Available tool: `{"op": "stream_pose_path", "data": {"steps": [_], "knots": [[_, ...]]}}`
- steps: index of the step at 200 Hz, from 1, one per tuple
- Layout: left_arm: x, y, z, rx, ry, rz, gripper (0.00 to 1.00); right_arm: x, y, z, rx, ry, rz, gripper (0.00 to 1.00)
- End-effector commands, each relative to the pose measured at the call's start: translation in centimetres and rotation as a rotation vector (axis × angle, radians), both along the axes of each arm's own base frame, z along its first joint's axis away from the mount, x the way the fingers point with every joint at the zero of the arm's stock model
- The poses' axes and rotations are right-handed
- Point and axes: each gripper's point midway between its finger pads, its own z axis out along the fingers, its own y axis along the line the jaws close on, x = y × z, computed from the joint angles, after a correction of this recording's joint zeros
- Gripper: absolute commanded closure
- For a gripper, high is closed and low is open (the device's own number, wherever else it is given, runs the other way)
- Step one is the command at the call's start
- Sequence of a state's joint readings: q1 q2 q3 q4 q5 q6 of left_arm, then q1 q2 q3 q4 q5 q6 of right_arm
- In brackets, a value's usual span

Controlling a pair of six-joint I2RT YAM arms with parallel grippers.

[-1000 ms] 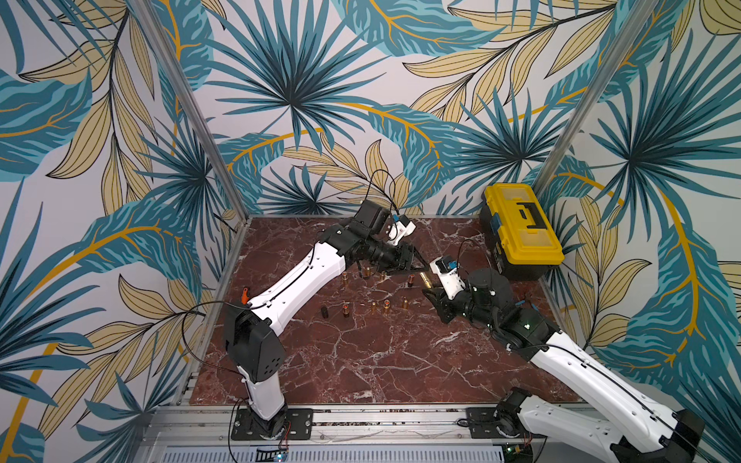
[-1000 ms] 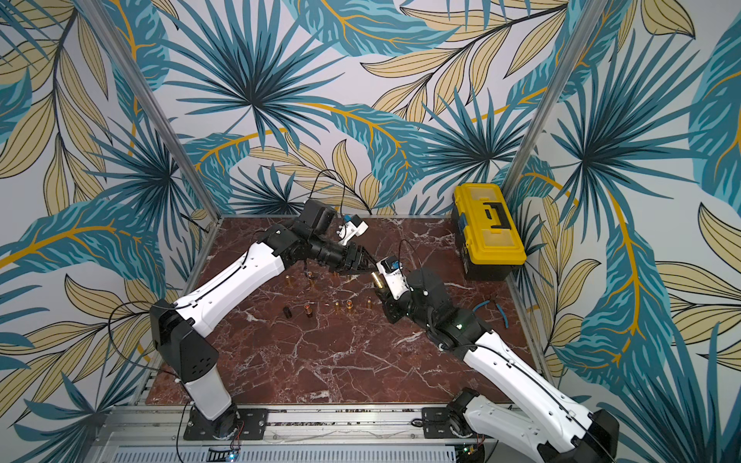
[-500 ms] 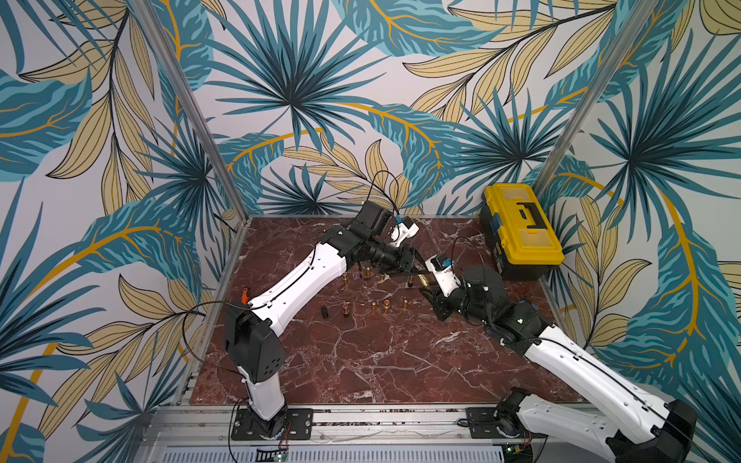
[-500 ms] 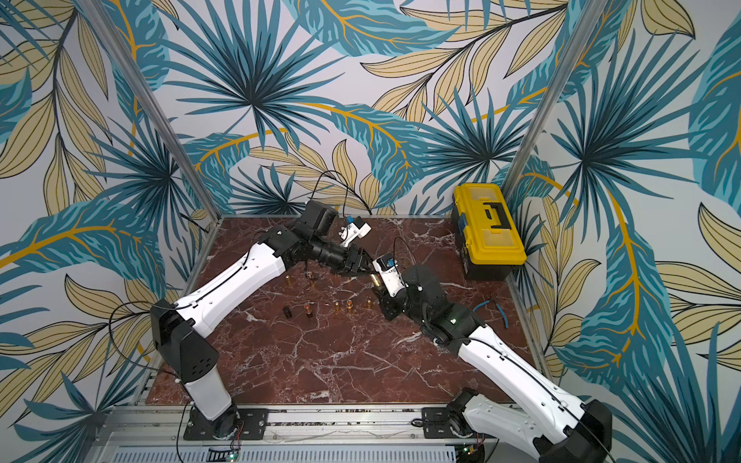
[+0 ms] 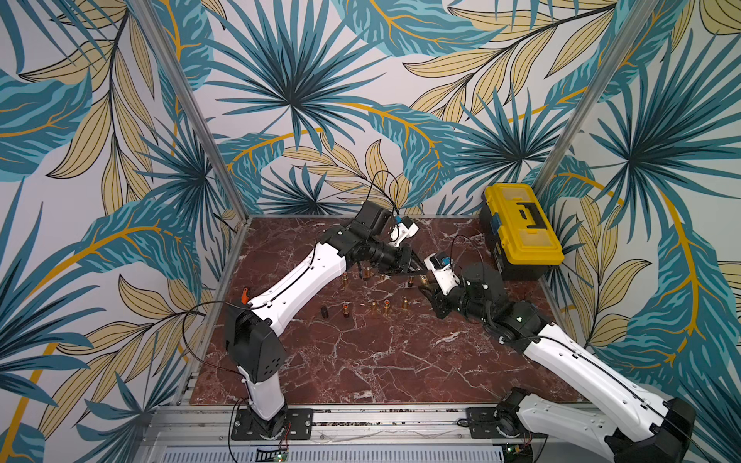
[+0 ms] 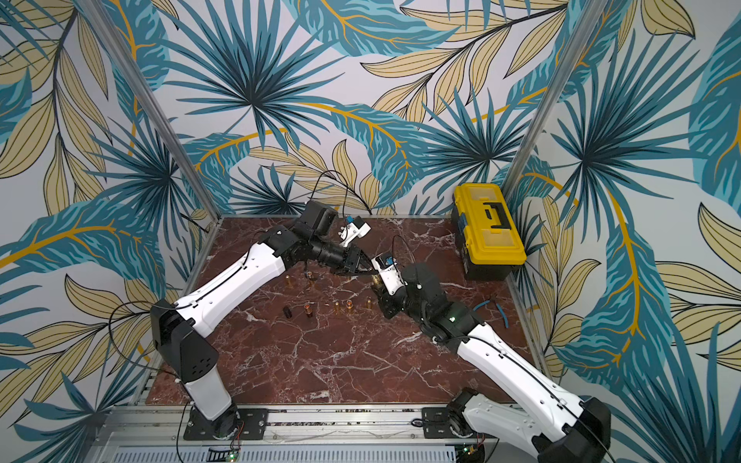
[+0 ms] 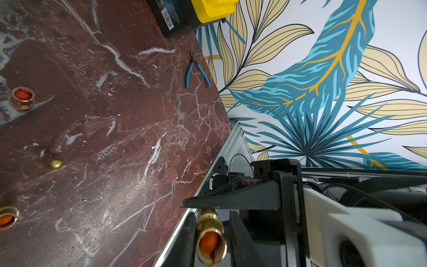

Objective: Open the lipstick cap
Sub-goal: Place the lipstick at the center of the board.

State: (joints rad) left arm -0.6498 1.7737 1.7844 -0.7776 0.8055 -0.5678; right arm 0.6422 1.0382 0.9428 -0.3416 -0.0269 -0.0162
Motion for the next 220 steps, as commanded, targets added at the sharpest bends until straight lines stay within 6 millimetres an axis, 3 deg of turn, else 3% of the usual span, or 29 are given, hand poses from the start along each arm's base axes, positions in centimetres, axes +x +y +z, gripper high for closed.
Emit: {"op": "stream_pose_path", "data": {"steps": [1, 48, 59, 77, 108, 141, 166, 188, 220], "knots": [[-0.7, -0.1, 0.3, -0.020, -0.003, -0.031, 0.76, 0.2, 0.3, 0.5, -0.002, -0.018, 0.011, 0.86], [-0.7, -0.1, 0.3, -0.021, -0.003, -0.033, 0.80, 0.3, 0.1, 0.5, -0.011, -0.022, 0.000, 0.84], [-0.7, 0.0, 0.4, -0.021, -0.004, -0.031, 0.81, 0.5, 0.0, 0.4, -0.014, -0.022, -0.009, 0.79], [-0.4, 0.2, 0.2, -0.013, -0.008, -0.016, 0.81, 0.5, -0.2, 0.3, -0.018, -0.020, -0.020, 0.61], [0.2, 0.7, 0.5, -0.006, -0.020, 0.013, 0.82, 0.5, -0.7, 0.3, -0.026, -0.024, -0.041, 0.53], [2.3, 1.8, 0.5, 0.044, -0.094, 0.110, 0.83, -0.2, -2.0, 0.2, -0.050, -0.018, -0.080, 0.52], [4.5, 2.7, 0.0, 0.131, -0.210, 0.197, 0.83, -1.3, -4.1, 1.4, -0.037, -0.055, -0.139, 0.52], [6.0, 2.7, -1.8, 0.275, -0.364, 0.247, 0.83, -2.2, -6.0, 3.0, -0.019, -0.099, -0.199, 0.52], [6.8, 1.2, -6.0, 0.473, -0.514, 0.225, 0.84, -2.4, -9.4, 5.1, -0.018, -0.167, -0.347, 0.52]]}}
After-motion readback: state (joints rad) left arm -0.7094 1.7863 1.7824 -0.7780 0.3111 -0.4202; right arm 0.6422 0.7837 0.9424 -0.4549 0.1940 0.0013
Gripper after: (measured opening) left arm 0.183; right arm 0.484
